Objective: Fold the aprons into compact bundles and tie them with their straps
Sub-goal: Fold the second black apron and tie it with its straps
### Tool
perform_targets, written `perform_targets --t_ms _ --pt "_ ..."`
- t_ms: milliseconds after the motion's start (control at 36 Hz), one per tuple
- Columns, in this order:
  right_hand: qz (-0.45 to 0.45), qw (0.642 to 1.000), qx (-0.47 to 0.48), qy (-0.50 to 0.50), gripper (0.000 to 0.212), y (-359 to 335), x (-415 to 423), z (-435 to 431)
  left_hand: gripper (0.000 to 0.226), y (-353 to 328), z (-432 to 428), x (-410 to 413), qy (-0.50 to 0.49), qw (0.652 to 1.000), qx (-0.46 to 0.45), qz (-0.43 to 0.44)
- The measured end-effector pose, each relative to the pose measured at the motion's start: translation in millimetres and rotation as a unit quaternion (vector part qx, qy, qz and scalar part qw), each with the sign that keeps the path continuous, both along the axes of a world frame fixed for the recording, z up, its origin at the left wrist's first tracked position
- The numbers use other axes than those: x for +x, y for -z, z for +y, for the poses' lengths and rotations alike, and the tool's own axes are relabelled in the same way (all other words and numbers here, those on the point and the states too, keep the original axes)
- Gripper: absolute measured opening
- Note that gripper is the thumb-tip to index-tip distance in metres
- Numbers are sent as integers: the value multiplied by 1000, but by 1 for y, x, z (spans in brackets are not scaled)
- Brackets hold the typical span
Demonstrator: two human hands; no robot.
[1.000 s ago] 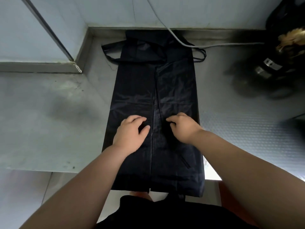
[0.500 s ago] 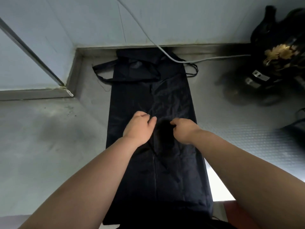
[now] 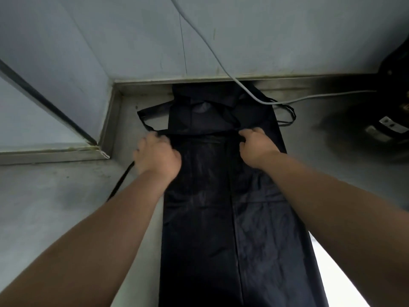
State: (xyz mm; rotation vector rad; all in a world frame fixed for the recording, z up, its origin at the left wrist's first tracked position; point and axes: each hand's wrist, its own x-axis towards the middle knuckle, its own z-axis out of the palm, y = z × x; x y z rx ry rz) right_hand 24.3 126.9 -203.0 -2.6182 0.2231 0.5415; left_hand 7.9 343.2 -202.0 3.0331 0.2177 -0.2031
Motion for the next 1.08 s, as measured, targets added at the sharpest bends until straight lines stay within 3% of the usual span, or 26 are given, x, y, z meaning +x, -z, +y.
perform_targets --t_ms 111,222,306,417,556,667,750,806,889,972,1083 --pt "-16 1000 -5 24 61 9 23 -7 54 20 -30 1 195 975 -108 10" --pt "-10 999 -28 45 72 12 32 -19 58 34 -49 6 236 967 -89 47" --pt "-24 997 -46 59 73 15 42 -32 56 37 -56 13 237 969 -65 36" --pt "24 994 -81 69 65 18 53 -49 48 43 -61 12 210 976 -63 15" --pt "-10 993 -86 86 28 22 53 -61 47 54 -66 1 186 981 -52 -10" --pt "-98 989 6 110 26 21 47 -58 48 58 -67 -2 180 982 -55 -12" --pt "-206 966 116 105 25 7 42 -49 52 58 -70 -4 179 983 -39 6" --pt "-272 948 148 78 22 -8 35 -45 55 58 -73 -6 176 984 -25 19" --pt "-291 942 166 34 21 -24 23 -40 59 58 -75 -5 165 986 -13 37" --pt "-287 948 139 11 21 -26 9 -45 59 58 -76 -4 160 986 -9 56" --pt "-211 976 -24 48 24 -12 -10 -68 65 54 -74 -1 128 989 7 75"
